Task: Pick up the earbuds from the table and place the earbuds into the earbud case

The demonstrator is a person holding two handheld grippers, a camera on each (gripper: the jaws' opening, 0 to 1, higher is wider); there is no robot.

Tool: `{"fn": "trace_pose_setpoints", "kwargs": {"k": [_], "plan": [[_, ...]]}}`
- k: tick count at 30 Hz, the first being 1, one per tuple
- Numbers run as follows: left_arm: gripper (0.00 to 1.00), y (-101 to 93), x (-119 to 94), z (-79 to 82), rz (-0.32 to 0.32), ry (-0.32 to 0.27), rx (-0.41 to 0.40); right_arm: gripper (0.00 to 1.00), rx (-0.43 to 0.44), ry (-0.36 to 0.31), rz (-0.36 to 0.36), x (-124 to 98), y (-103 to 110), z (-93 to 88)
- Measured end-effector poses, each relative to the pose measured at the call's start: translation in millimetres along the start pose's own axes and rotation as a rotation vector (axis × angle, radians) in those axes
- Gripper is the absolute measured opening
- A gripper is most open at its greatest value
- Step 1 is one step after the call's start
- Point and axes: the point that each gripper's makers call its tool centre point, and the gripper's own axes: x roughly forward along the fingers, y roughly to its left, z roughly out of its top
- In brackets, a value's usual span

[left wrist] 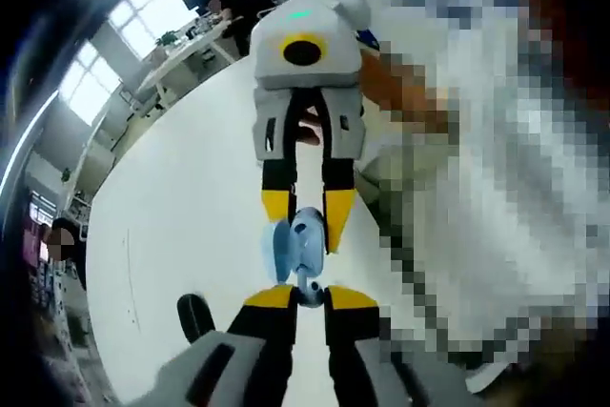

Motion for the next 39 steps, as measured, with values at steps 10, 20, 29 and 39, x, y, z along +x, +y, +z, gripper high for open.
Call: {"fn": "trace_pose_setpoints", "kwargs": {"k": [10, 20, 29, 39], "plan": [[0.13, -4.0, 7, -1.7, -0.037, 0.033, -0.002, 0.15, -0.032, 0.031, -0.004, 4, 5, -0.9], [0.13, -0.6, 12, -2.3, -0.058, 0.017, -0.117, 0.15, -0.036, 0.044, 0.007, 9, 5, -5.8], [0.14, 4.4, 5, 7.0, -0.066, -0.068, -0.216, 0.15, 0.057, -0.133, 0.08, 4, 0, 7.0], [0.2, 4.7, -12, 21.7, -0.07, -0.108, -0.238, 0.15, 0.131, -0.308, 0.147, -7, -5, 22.3]]}}
